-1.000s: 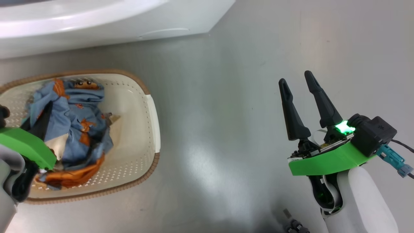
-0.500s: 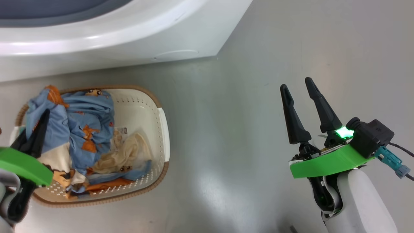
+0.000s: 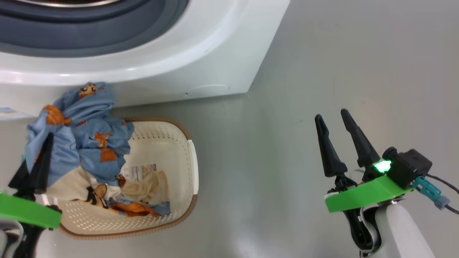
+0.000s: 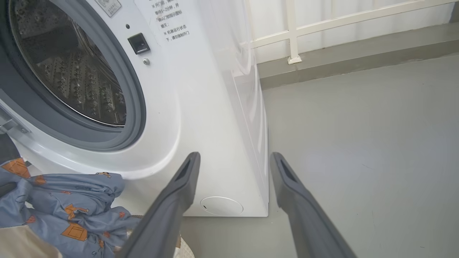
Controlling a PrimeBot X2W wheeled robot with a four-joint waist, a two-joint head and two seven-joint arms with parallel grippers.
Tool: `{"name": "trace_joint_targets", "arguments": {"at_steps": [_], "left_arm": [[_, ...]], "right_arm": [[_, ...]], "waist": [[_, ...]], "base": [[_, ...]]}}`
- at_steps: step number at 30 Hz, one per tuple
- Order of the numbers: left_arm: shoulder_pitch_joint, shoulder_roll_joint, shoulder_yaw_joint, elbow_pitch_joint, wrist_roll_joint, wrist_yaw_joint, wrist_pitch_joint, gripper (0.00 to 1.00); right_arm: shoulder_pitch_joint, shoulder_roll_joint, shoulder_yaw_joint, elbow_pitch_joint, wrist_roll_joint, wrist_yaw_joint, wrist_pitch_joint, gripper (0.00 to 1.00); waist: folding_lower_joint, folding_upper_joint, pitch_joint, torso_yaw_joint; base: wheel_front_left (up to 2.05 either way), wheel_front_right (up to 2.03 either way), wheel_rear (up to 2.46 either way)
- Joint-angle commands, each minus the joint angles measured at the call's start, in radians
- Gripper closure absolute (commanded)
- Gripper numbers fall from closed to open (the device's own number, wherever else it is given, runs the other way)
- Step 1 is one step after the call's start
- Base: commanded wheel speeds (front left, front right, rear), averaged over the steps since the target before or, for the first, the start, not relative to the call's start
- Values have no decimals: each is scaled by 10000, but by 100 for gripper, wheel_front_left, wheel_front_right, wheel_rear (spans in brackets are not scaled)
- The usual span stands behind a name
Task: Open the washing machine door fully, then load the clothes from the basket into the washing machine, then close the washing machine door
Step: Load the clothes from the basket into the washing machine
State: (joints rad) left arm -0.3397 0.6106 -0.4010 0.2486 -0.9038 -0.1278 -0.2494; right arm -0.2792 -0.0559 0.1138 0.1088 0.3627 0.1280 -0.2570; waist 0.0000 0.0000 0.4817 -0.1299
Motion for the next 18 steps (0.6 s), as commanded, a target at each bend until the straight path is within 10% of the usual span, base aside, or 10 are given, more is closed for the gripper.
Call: {"name": "trace_joint_targets", "arguments": {"at_steps": [1,18], "left_arm": [[147,318,629,-356,165,-29,-123,100],[1927,-991,2014,-2182,1500,118,-124,100]], "right_arm": [[292,57,161,-176,-14,27,-48,0],[1011,57,-203,291,-254,27,-48,0]], "waist": [[0,0,-461,147],[0,0,-2444,336]], "base": [[0,0,0],[0,0,0]]}}
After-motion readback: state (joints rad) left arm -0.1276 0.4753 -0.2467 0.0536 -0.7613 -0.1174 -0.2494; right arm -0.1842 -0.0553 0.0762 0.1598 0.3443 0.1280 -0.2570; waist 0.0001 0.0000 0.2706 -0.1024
